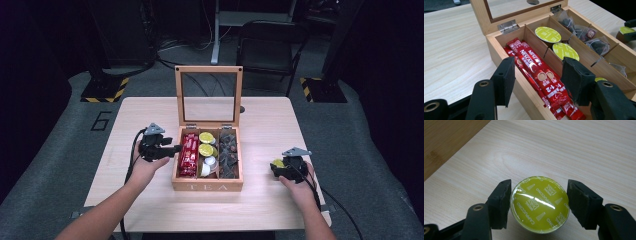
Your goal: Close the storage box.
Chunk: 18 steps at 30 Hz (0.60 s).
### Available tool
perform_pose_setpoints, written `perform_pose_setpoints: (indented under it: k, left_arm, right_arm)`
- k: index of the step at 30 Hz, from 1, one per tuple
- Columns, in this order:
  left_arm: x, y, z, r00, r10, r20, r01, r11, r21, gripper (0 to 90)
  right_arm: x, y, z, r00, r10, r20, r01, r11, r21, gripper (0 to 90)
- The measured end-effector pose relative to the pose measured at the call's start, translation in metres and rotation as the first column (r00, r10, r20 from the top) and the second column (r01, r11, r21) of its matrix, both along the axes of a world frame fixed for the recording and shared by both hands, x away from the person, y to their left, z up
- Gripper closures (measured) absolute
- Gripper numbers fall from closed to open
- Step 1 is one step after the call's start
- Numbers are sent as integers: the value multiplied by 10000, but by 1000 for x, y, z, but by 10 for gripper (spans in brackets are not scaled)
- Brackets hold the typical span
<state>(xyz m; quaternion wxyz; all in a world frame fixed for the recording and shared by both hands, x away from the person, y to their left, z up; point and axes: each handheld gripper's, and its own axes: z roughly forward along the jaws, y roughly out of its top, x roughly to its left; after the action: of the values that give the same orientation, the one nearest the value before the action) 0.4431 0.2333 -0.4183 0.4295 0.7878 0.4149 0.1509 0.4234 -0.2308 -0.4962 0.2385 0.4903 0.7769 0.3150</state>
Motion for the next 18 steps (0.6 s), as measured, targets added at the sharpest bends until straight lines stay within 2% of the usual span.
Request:
perform_pose_setpoints:
  k: [3,6,18]
  left_arm:
    - [0,0,0,10000,-8,-9,8,10000,13,448]
    - [0,0,0,10000,5,-1,-5,10000,11,448]
    - [0,1,-5,10000,18,-63,-18,10000,-19,445]
  right_arm:
    - [0,0,-1,10000,1,52,-1,10000,7,362]
    - [-1,2,-1,9999,-50,-156,49,10000,-79,350]
    - [-2,3,-1,9999,-122,-53,122,9999,-19,294]
